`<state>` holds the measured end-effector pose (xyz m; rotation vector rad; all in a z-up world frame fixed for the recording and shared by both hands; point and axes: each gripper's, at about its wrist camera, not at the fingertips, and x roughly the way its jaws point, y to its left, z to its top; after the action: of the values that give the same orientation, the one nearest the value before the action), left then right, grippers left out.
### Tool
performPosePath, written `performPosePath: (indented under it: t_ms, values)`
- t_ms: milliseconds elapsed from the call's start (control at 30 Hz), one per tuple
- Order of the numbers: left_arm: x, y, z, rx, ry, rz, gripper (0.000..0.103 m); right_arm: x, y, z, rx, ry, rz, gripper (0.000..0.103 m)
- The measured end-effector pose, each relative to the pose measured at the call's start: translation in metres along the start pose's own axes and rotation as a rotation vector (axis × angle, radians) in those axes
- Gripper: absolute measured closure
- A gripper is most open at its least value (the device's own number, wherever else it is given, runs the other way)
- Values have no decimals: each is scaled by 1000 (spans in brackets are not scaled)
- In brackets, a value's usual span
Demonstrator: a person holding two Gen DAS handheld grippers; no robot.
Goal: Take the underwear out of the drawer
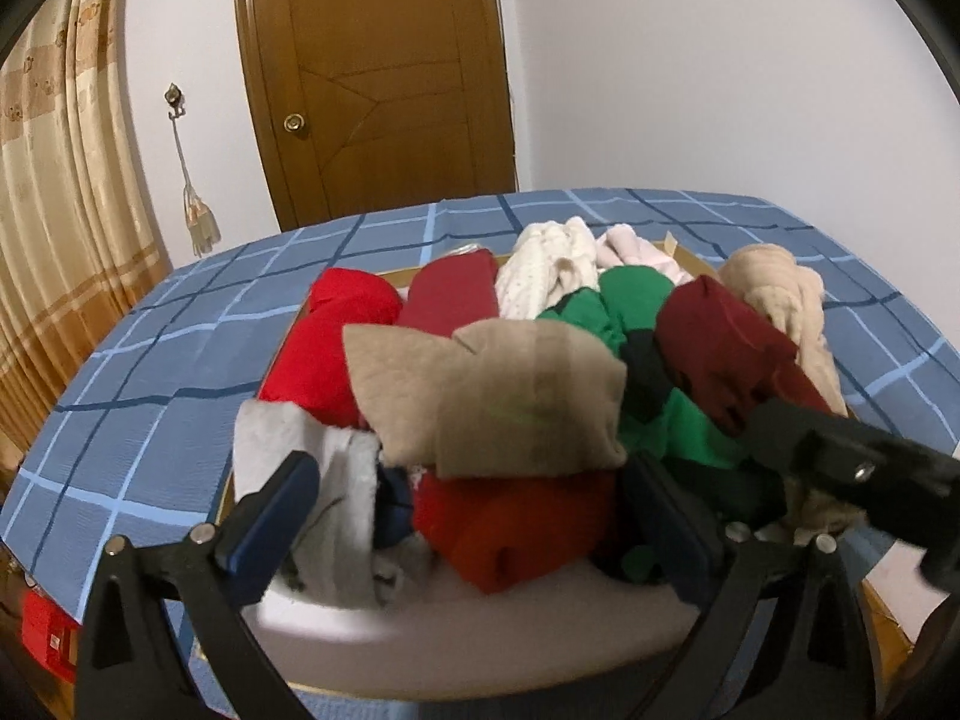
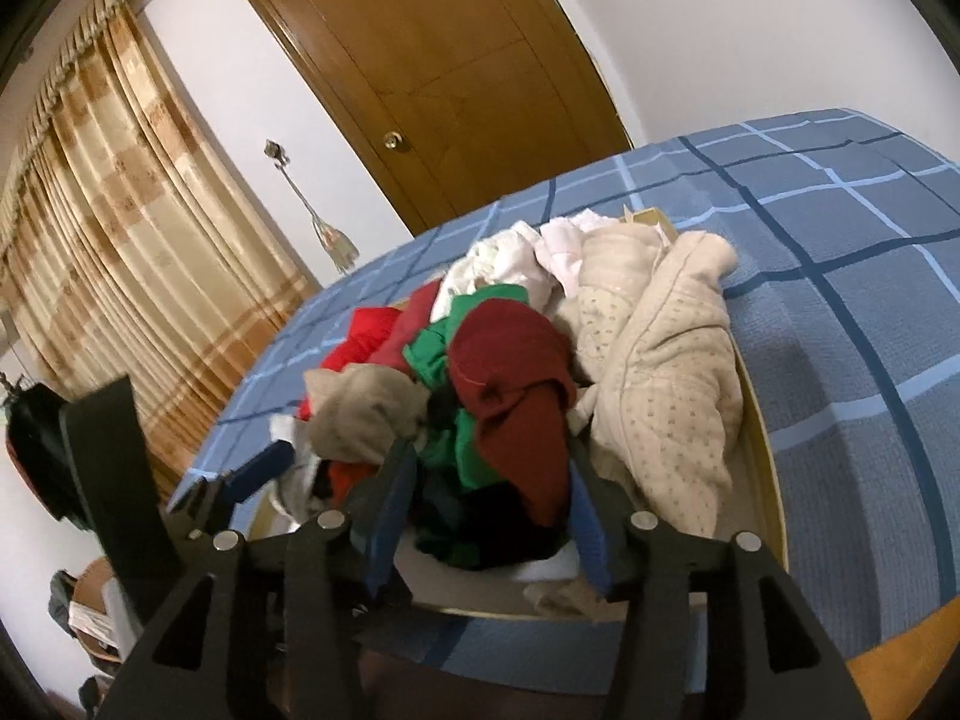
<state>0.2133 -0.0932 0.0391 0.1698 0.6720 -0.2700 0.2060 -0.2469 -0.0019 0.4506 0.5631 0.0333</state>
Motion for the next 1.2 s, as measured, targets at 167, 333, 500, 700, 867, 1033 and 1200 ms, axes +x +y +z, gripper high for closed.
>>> performPosePath:
  t_ms: [167,333,500,700,867,1033,1200]
  values:
    - [-9,3,-2,-4,-15,11,0,-12,0,-5,33,-36,15,50]
    - [-12,6,-4,-21,-4,0,0,-18,-1,-11,44,-71,19,50]
    - [-21,11,-9,-58,-13,-12,0,-24,-3,-17,51,-84,17,50]
    - [-33,15,-15,-99,-23,-23,0,-37,-4,-24,53,-123,4,50]
    - [-42,16,-21,-119,-24,-28,0,-49,3,-29,21,-153,-8,50]
    - [-54,15,-28,-120,-28,-29,0,-62,8,-32,-1,-188,-21,50]
    - [-66,14,-33,-116,-49,-17,0,-74,14,-38,-22,-215,-28,50]
